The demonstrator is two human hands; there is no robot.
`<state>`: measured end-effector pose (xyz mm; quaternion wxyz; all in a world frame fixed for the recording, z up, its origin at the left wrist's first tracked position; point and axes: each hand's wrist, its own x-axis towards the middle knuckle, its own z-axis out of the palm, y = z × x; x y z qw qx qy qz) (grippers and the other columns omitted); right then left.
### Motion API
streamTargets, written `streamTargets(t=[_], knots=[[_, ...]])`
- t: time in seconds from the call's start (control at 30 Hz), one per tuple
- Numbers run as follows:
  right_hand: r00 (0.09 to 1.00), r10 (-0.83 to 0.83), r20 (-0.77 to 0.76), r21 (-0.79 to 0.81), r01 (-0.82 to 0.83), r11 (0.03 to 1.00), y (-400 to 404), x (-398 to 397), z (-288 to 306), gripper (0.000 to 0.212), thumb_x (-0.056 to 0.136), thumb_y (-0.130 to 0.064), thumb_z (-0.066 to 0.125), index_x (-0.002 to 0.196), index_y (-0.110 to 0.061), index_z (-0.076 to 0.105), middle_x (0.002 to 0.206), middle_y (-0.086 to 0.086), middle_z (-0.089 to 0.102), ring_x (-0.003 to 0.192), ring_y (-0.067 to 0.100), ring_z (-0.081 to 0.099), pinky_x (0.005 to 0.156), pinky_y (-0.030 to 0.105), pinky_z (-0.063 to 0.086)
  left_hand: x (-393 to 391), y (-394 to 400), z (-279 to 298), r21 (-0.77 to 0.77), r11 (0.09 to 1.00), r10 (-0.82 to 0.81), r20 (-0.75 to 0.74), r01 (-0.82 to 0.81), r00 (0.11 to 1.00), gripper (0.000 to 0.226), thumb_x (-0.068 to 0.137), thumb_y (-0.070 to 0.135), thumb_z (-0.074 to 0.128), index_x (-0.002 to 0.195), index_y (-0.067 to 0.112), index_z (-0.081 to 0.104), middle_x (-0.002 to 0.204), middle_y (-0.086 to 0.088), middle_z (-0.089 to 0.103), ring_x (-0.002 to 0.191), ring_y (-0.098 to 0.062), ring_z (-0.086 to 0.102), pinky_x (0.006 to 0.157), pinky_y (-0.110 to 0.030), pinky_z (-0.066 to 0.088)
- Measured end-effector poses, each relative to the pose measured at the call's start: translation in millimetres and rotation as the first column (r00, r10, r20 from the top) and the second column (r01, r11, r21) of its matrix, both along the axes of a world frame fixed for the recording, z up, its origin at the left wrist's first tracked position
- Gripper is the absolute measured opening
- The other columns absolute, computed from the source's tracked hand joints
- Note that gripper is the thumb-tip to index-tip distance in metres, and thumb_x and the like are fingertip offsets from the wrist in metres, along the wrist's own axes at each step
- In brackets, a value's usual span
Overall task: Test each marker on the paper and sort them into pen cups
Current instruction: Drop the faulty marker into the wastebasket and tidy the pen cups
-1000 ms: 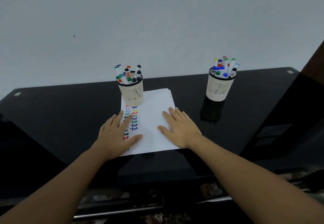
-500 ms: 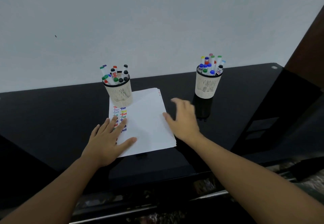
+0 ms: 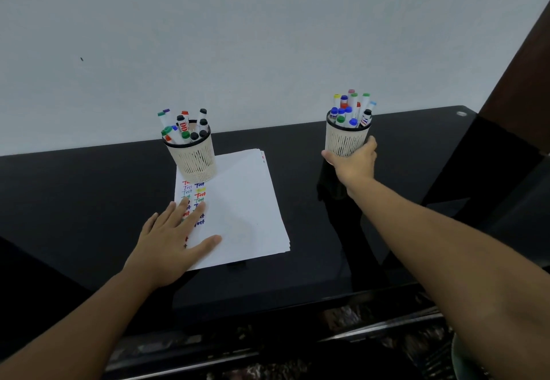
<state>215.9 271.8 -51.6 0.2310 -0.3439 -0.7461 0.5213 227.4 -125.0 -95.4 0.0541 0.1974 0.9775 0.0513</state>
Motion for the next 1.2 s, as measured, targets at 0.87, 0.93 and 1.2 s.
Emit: streamTargets(t=[0.87,0.93,1.2], knots=[[0.937,0.328,-0.121,0.096,-0.318,0.943,-87,-27,-12,0.084,0.079,-0.032,0.089,0.145,-0.020,0.038,0.141,0.000,0.052,0.131,0.017,0.051,0.104,0.040,0.053,0,6,4,-0.003,1.000,0.010,0.013,-0.010,1.000,0.094,0.075,0.098,0.002,0.156,0.052,-0.007,0.168,0.013,-0.014,0.155,-0.012,-0.014,0.126,-0.044,-0.007],[0.920,0.371,-0.124,0.113,-0.358,0.927,-100,-35,-11,0.086,0.078,-0.033,0.090,0.145,-0.020,0.038,0.140,-0.001,0.053,0.129,0.016,0.051,0.103,0.039,0.053,0,6,2,0.000,1.000,0.006,0.010,-0.006,1.000,0.093,0.076,0.097,0.003,0.156,0.052,-0.008,0.168,0.013,-0.014,0.155,-0.012,-0.014,0.126,-0.044,-0.008],[0.890,0.447,-0.087,0.138,-0.433,0.891,-133,-65,-16,0.086,0.077,-0.032,0.091,0.143,-0.019,0.038,0.138,0.000,0.053,0.129,0.018,0.052,0.103,0.043,0.054,2,4,4,0.033,0.999,0.007,0.007,-0.007,1.000,0.089,0.080,0.094,0.009,0.157,0.051,-0.004,0.168,0.013,-0.013,0.155,-0.012,-0.015,0.125,-0.043,-0.010]])
